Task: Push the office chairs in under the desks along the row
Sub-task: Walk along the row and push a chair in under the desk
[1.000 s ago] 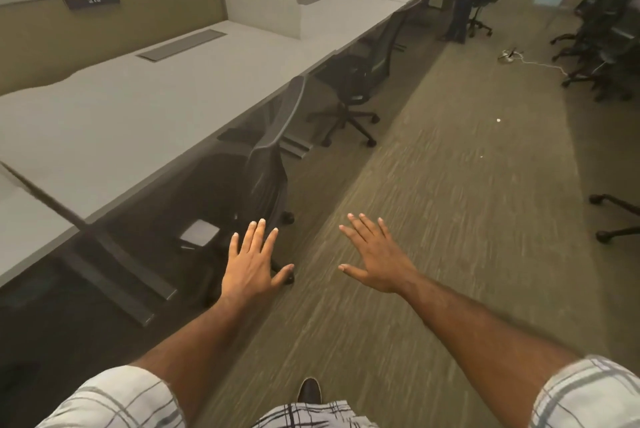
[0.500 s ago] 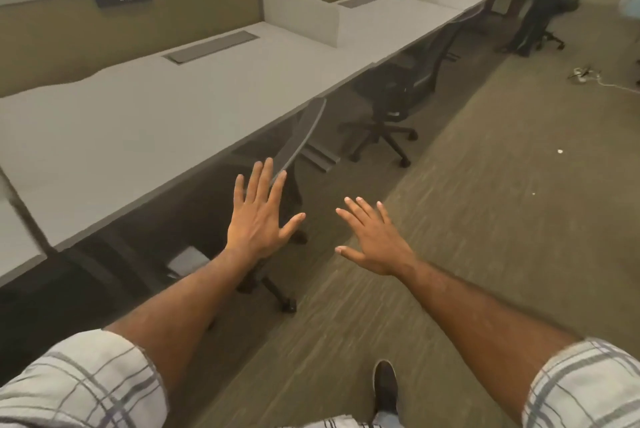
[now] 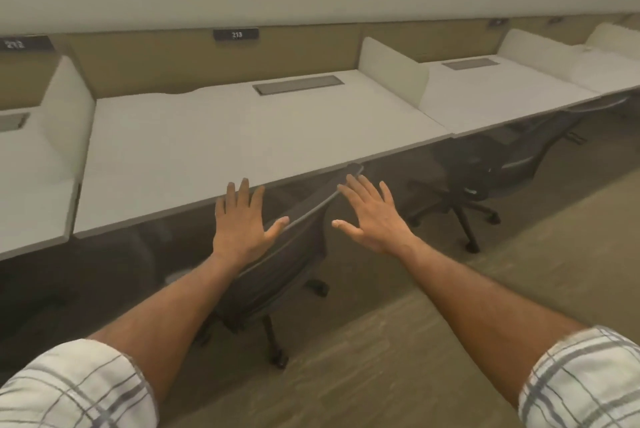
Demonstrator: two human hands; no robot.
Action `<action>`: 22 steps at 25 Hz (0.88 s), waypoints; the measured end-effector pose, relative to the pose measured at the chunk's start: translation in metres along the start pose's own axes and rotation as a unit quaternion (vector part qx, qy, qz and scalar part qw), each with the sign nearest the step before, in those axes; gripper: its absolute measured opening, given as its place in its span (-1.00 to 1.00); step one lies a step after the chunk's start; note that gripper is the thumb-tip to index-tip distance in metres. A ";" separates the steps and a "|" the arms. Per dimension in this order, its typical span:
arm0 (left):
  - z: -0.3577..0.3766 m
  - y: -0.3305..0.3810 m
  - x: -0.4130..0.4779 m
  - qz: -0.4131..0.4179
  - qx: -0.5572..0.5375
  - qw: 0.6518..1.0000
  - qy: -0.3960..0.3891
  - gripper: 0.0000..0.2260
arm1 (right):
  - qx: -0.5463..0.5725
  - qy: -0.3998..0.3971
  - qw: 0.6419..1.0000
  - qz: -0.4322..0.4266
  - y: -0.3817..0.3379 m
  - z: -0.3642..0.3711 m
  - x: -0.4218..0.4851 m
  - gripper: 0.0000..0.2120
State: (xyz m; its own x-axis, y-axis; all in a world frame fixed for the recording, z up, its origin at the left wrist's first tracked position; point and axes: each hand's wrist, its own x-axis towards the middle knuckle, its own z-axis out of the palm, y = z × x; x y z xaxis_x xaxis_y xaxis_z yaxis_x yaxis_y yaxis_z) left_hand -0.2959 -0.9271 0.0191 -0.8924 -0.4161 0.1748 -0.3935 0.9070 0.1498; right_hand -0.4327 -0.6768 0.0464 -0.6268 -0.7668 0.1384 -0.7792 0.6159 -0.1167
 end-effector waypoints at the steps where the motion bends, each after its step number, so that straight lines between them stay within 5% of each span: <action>1: 0.004 0.001 0.004 -0.010 0.006 1.000 -0.008 -0.14 | 0.003 -0.002 1.000 -0.010 0.007 -0.001 0.016 -0.16; 8: 0.035 -0.005 0.042 -0.087 -0.001 0.991 -0.097 -0.19 | 0.013 -0.034 0.999 -0.041 0.029 0.016 0.105 -0.25; 17: 0.050 -0.009 0.037 -0.105 -0.153 0.974 -0.133 -0.37 | 0.084 -0.098 0.990 -0.061 0.060 0.046 0.180 -0.30; 22: 0.044 0.000 0.024 -0.172 -0.109 0.959 -0.197 -0.07 | 0.019 -0.187 0.975 -0.122 0.085 0.063 0.195 -0.45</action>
State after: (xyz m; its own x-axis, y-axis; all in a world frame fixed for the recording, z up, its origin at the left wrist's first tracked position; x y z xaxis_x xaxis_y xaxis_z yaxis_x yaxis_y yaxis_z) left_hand -0.3275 -0.9344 -0.0197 -0.7487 -0.5926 -0.2970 -0.6628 0.6675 0.3391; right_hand -0.6211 -0.7856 0.0018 -0.3726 -0.9062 -0.1999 -0.8994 0.4057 -0.1626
